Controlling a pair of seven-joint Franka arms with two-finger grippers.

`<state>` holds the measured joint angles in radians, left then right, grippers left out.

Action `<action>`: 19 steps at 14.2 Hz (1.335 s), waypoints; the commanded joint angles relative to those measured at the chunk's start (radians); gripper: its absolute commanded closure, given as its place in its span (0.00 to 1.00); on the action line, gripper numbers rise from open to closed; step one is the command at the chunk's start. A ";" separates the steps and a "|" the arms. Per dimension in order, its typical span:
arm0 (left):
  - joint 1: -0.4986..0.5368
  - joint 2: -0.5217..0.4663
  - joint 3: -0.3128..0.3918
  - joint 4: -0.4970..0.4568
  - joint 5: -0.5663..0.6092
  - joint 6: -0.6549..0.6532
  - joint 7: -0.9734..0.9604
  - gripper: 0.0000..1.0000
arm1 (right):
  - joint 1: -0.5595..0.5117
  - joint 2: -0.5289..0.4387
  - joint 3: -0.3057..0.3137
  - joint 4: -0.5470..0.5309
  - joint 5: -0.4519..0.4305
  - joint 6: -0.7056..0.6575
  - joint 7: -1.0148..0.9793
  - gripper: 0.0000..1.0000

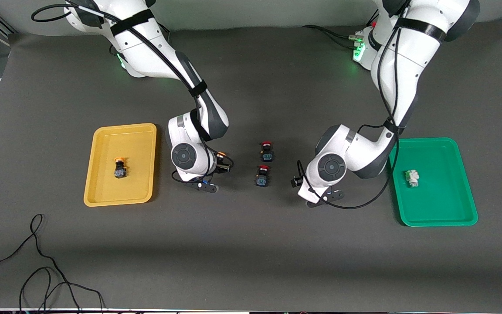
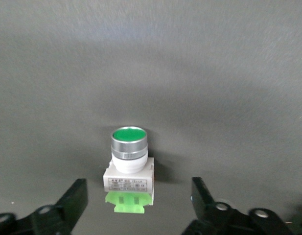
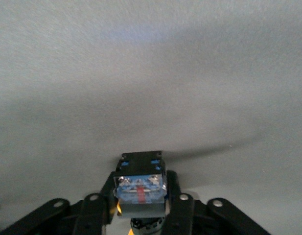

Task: Place green and yellow buttons in trays
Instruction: 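Grasp the second orange button with the right gripper while the left grasps the green button, then place the orange button in the yellow tray while the left gripper places the green button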

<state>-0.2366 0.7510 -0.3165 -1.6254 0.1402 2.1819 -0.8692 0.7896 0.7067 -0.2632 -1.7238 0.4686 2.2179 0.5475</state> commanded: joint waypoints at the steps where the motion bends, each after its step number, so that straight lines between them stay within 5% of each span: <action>1: -0.020 -0.007 0.016 -0.010 0.015 -0.001 -0.019 0.57 | 0.007 -0.078 -0.025 -0.013 -0.011 -0.023 -0.014 1.00; 2: -0.017 -0.013 0.016 -0.007 0.015 -0.005 -0.014 0.76 | 0.010 -0.101 -0.039 -0.005 -0.049 -0.062 -0.014 1.00; 3: -0.013 -0.019 0.016 -0.002 0.015 -0.014 -0.014 0.84 | 0.008 -0.125 -0.059 0.013 -0.095 -0.122 -0.014 1.00; 6: -0.009 -0.097 0.014 0.010 0.013 -0.057 -0.011 0.89 | 0.004 -0.200 -0.173 0.067 -0.171 -0.340 -0.126 1.00; 10: 0.069 -0.272 0.010 0.116 -0.117 -0.386 0.198 0.93 | 0.005 -0.248 -0.367 0.059 -0.173 -0.483 -0.450 1.00; 14: 0.317 -0.406 0.014 0.099 -0.153 -0.612 0.584 0.96 | -0.015 -0.227 -0.432 0.004 -0.171 -0.456 -0.606 1.00; 19: 0.643 -0.392 0.017 0.075 0.014 -0.546 1.044 0.96 | -0.019 -0.227 -0.432 -0.225 -0.156 -0.137 -0.724 1.00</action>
<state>0.3329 0.3507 -0.2829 -1.5164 0.0979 1.5774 0.0626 0.7608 0.4946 -0.6906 -1.8574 0.3075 1.9695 -0.1204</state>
